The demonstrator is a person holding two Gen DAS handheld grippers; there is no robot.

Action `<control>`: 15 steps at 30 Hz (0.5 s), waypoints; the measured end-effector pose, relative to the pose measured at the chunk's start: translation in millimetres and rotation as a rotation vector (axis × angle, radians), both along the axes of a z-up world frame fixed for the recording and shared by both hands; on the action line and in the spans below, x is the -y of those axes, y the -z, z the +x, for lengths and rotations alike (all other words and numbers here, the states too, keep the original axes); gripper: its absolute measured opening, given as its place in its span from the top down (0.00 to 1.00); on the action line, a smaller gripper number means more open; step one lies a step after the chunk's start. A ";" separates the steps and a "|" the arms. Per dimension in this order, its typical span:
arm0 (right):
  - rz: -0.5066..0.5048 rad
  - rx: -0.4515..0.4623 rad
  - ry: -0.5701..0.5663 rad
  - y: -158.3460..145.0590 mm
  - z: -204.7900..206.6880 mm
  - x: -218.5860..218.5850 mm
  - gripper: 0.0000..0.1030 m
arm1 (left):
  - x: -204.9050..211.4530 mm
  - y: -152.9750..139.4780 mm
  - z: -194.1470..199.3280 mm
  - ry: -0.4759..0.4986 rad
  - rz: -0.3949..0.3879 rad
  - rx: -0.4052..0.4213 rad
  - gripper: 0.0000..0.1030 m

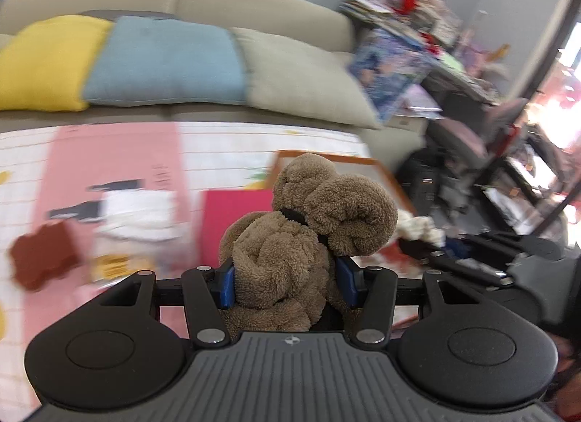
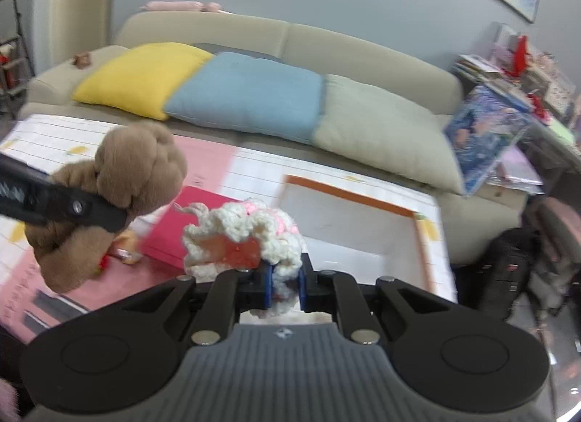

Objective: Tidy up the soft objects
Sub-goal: 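Carry the bear and pink hat into the orange box and release both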

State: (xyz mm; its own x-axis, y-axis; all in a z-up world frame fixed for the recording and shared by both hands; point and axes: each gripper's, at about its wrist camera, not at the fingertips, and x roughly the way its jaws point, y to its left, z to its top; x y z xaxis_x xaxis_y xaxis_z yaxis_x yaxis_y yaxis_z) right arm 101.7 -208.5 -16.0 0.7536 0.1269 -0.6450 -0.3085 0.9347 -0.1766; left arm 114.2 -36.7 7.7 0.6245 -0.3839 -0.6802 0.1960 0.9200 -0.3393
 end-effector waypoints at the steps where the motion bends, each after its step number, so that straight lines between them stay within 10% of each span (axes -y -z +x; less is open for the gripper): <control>1: -0.017 0.007 0.012 -0.6 2.9 7.0 0.89 | 10.5 -2.1 4.6 0.028 -0.004 0.005 0.41; 15: -0.145 -0.138 0.088 36.6 38.9 78.3 0.89 | 137.7 37.2 61.9 0.256 0.073 -0.109 0.41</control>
State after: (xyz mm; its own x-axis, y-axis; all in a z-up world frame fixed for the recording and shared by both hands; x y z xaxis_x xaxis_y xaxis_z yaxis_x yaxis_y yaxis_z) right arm 140.6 -286.8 -52.7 0.6606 -0.0368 -0.7498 -0.2577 0.9270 -0.2725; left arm 176.2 -174.3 -29.5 0.4352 -0.4676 -0.7694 0.3911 0.8679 -0.3062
